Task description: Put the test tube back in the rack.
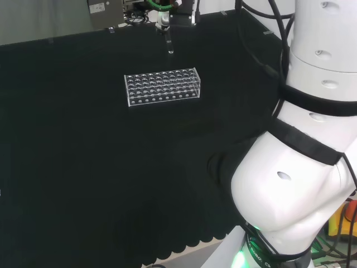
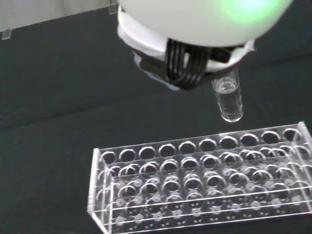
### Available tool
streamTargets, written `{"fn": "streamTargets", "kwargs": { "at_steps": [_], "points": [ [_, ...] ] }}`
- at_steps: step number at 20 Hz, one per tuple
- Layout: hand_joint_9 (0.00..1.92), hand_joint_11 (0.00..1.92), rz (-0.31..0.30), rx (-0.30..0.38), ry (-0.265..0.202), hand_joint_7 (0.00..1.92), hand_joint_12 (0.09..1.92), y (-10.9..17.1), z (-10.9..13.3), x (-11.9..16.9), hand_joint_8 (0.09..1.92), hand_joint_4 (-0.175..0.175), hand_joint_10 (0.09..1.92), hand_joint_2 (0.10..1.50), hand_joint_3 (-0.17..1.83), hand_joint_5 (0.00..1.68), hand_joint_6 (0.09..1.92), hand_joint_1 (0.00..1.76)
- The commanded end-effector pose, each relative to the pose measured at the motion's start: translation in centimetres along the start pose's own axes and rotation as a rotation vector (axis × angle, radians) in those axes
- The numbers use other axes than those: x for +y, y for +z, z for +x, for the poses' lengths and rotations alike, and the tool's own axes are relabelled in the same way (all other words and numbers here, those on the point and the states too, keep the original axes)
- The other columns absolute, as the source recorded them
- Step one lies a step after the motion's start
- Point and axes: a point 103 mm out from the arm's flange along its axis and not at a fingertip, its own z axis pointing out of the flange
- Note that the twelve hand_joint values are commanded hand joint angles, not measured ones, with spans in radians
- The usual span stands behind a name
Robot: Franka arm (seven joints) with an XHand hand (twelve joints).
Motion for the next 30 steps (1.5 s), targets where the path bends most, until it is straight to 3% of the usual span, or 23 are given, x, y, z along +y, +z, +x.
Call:
{"fn": "streamTargets", "kwargs": {
  "at_steps": [1, 23, 30],
  "points": [
    [1.38, 1.08, 0.027, 0.038, -0.032, 1.49, 1.1, 1.2, 1.6, 0.0, 0.46, -0.175, 0.42, 0.55, 0.74, 1.38, 0.45, 1.44],
    [1.38, 1.07, 0.135, 0.089, 0.026, 1.5, 1.11, 7.1, -0.6, 3.5, 0.46, -0.175, 0.42, 0.54, 0.74, 1.39, 0.45, 1.44],
    [1.39, 1.07, 0.157, 0.074, 0.032, 1.5, 1.11, 8.5, -1.2, 3.9, 0.46, -0.175, 0.42, 0.54, 0.74, 1.39, 0.45, 1.44]
  ]
}}
